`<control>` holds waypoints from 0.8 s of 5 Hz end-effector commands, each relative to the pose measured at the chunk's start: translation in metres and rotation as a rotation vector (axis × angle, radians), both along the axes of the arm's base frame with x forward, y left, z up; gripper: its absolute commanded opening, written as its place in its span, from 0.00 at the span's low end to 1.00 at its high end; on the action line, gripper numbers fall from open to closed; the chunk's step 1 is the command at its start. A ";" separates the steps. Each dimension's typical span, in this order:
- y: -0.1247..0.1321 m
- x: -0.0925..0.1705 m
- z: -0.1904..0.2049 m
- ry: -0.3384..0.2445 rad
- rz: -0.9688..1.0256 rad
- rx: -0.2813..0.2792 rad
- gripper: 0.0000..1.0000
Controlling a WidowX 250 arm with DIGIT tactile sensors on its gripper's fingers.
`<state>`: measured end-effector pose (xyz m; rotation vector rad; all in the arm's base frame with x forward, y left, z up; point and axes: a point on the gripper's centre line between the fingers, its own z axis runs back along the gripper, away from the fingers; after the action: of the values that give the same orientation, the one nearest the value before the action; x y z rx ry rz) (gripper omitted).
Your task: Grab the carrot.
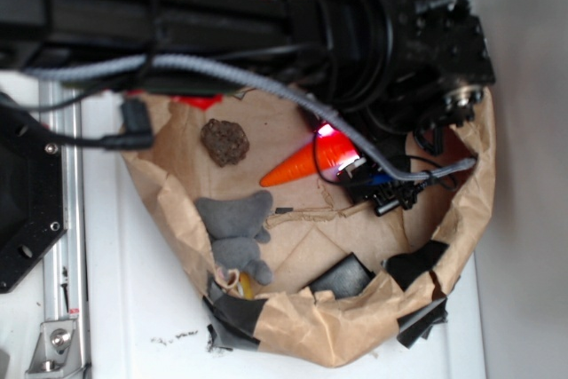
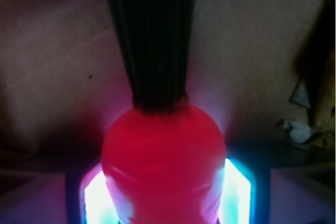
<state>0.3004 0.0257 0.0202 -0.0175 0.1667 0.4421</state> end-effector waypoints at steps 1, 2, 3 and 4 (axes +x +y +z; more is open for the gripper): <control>0.004 -0.018 0.080 -0.266 -0.330 0.088 0.00; -0.001 -0.027 0.128 -0.403 -0.394 0.081 0.00; -0.004 -0.029 0.178 -0.420 -0.392 0.066 0.00; -0.004 -0.030 0.189 -0.422 -0.365 0.037 0.00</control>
<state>0.2715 0.0142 0.1925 -0.0481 -0.1682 0.0804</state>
